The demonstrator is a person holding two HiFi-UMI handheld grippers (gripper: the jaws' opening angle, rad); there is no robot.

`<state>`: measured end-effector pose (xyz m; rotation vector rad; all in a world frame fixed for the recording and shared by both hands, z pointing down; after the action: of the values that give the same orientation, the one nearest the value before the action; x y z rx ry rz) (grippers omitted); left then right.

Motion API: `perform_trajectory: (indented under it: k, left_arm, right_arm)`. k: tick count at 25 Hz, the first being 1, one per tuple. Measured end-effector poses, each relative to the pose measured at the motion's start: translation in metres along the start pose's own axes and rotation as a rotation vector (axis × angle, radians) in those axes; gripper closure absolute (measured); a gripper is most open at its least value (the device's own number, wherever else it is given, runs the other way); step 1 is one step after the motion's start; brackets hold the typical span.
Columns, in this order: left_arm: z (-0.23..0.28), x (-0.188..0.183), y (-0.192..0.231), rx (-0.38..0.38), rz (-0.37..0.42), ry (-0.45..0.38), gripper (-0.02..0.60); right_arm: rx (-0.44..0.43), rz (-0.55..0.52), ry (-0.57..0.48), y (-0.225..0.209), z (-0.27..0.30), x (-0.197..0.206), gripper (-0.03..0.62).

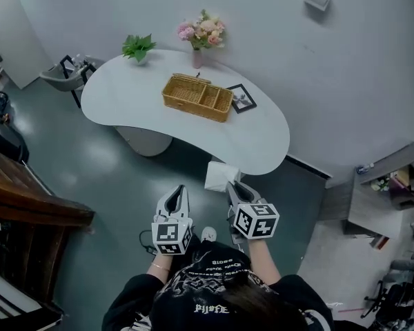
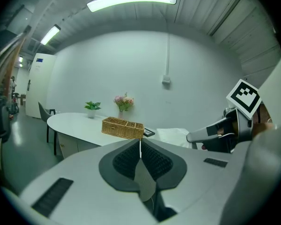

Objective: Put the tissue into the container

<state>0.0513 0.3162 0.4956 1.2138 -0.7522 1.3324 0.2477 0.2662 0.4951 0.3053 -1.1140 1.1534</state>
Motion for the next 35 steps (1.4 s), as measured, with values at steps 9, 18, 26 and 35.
perform_trajectory:
  k: [9, 18, 26, 35]
  left_arm:
    - [0.019, 0.0, 0.01, -0.04, -0.03, -0.022, 0.555]
    - [0.083, -0.026, 0.042, 0.037, -0.017, -0.018, 0.555]
    - [0.147, -0.059, 0.101, 0.095, 0.002, -0.018, 0.555]
    - [0.196, -0.079, 0.163, 0.156, 0.031, 0.006, 0.555]
  right_arm:
    - [-0.007, -0.009, -0.011, -0.017, 0.021, -0.015, 0.519]
    - [0.029, -0.001, -0.032, -0.015, 0.078, -0.049, 0.519]
    - [0.076, -0.02, -0.039, -0.001, 0.147, -0.091, 0.519]
    - [0.147, 0.0, -0.053, 0.014, 0.205, -0.111, 0.519]
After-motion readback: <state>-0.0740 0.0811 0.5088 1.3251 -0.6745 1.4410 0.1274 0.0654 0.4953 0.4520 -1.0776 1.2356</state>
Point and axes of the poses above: the fingertips, and each gripper's own axes: z forward along the fingers, y to its left, x out of its underside, the point moved 7 cm from there along -z, backward along the fingers, and after that the axes turned 4 degrees about -z, right-handed, at the moved point
